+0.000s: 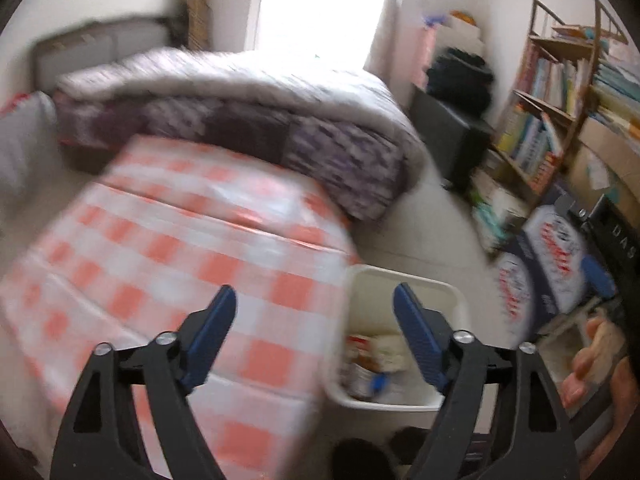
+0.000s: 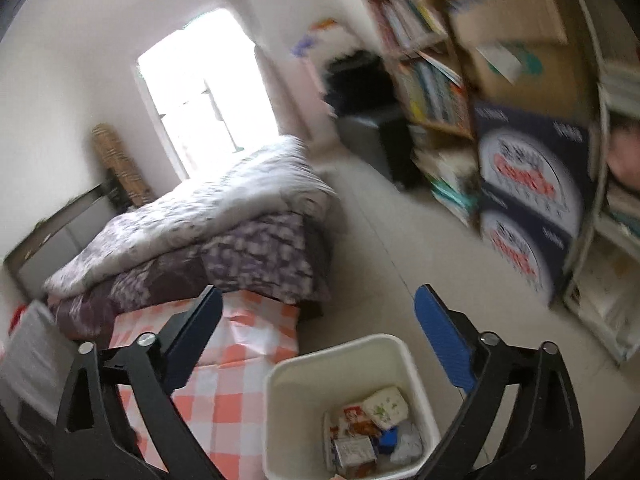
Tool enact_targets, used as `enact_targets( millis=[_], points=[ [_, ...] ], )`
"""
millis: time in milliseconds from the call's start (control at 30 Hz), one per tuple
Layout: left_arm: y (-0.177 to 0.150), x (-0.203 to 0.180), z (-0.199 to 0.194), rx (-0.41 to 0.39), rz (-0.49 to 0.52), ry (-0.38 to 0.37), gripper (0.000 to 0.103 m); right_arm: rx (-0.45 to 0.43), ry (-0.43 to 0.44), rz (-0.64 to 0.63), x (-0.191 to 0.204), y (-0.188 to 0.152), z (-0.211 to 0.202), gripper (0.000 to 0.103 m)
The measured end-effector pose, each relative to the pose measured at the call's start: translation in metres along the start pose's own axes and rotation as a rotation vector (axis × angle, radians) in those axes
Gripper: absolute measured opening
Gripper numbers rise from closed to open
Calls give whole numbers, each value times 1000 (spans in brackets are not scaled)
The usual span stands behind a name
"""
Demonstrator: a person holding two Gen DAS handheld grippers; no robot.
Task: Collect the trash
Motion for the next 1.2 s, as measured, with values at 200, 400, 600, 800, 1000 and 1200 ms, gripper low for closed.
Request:
enact_targets(
  millis=[200, 400, 600, 800, 1000, 1200],
  points=[
    [-14, 42, -89, -224, 56, 303, 96, -117, 89, -183, 69, -32, -53, 97],
    [-22, 94, -152, -389, -57, 521, 96, -115, 184, -311, 119, -69, -83, 97],
    [-33, 142, -156, -304, -173, 556, 96, -85, 278, -403, 158, -99, -101, 96],
    [-46, 154, -157, -299, -180, 586, 96, -51, 315, -442, 180, -116, -104, 96],
    [-52, 161, -156, -304, -167, 656, 96, -57, 345, -467, 197, -128, -110, 96],
    [-52, 168, -166, -315, -207, 628, 96, -33, 362, -475, 205, -134, -110, 96]
  ],
)
Point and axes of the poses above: each gripper's, at about its wrist camera, not at the fingertips, and z roughly the way its jaws point, x to its left, y to its top, the point moved 2 cm from there along z, roughly the way its jaws point, and after that the axes turned 14 degrees about -y, right-handed, at the moved point
